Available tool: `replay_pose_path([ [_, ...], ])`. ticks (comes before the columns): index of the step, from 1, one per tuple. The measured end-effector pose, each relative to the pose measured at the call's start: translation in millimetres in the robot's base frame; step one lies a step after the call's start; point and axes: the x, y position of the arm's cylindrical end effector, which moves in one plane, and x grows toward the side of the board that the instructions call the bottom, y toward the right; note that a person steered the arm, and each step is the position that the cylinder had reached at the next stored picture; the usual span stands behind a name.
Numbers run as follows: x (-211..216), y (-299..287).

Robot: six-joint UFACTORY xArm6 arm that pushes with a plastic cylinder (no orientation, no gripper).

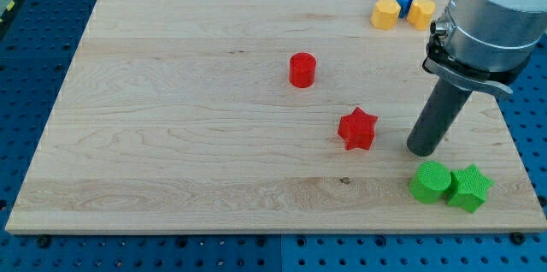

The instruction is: Push red star towards left

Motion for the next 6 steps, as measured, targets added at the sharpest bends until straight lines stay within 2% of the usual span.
replay_pose_path([
  [2, -16.0, -32.3],
  [6, -30.1, -144.6],
])
